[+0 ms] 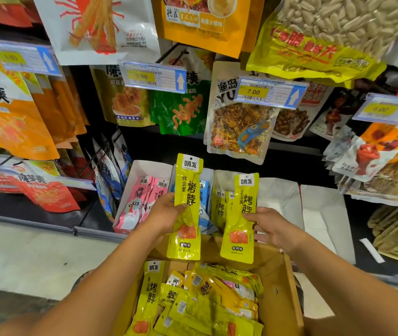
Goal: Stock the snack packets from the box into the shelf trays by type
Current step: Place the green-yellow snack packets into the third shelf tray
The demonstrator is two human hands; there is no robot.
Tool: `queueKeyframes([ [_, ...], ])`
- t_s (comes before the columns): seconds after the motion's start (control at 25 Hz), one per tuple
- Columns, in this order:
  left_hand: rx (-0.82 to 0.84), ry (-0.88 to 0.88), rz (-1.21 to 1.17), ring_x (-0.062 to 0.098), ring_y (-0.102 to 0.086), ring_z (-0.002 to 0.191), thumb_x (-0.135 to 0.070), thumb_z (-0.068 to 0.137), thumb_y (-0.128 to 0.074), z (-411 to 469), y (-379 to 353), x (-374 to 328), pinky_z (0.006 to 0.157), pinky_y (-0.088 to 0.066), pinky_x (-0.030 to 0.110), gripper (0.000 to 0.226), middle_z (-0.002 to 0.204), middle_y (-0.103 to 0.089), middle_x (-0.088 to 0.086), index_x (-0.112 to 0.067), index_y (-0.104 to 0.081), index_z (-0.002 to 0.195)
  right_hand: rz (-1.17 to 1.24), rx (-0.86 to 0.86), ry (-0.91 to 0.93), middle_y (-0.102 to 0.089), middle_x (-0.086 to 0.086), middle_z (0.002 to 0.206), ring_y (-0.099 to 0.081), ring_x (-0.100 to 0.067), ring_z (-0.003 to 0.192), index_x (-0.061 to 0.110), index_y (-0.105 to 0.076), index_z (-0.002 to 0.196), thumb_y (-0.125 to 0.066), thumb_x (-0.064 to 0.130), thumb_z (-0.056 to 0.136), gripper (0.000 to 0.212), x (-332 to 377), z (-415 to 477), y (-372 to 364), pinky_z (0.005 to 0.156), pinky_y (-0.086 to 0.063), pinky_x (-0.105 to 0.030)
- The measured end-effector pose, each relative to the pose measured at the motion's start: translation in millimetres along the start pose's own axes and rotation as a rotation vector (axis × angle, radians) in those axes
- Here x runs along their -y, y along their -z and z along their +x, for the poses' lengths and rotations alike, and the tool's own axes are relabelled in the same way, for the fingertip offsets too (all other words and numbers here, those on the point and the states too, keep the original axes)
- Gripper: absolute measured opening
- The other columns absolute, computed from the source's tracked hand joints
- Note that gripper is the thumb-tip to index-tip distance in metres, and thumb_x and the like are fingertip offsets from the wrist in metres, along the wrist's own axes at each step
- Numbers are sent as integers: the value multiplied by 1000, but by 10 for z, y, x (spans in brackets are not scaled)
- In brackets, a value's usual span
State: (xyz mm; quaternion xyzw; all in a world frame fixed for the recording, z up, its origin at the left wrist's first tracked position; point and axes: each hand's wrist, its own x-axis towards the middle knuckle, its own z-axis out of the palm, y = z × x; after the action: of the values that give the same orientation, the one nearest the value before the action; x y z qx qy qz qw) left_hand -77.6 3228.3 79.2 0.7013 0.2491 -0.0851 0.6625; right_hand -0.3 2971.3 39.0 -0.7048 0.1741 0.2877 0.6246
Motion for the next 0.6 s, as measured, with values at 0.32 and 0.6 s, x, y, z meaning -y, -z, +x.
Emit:
queueKeyframes([
  [0.32,-53,8,50,10,-64,59,-5,103,-57,125,67,73,38,-39,12,25,116,-73,12,-10,-65,126,-148,-220,18,-69,-11,97,-59,-18,75,6,-63,114,-75,14,88,29,39,1059,139,72,-58,-39],
  [0.6,-71,14,33,12,-67,75,-2,101,-58,277,119,202,48,-49,15,25,110,-74,7,-12,-68,122,-333,-186,5,-63,-12,121,-60,-22,85,10,-56,133,-63,9,93,41,-405,1805,-60,72,-53,-34],
])
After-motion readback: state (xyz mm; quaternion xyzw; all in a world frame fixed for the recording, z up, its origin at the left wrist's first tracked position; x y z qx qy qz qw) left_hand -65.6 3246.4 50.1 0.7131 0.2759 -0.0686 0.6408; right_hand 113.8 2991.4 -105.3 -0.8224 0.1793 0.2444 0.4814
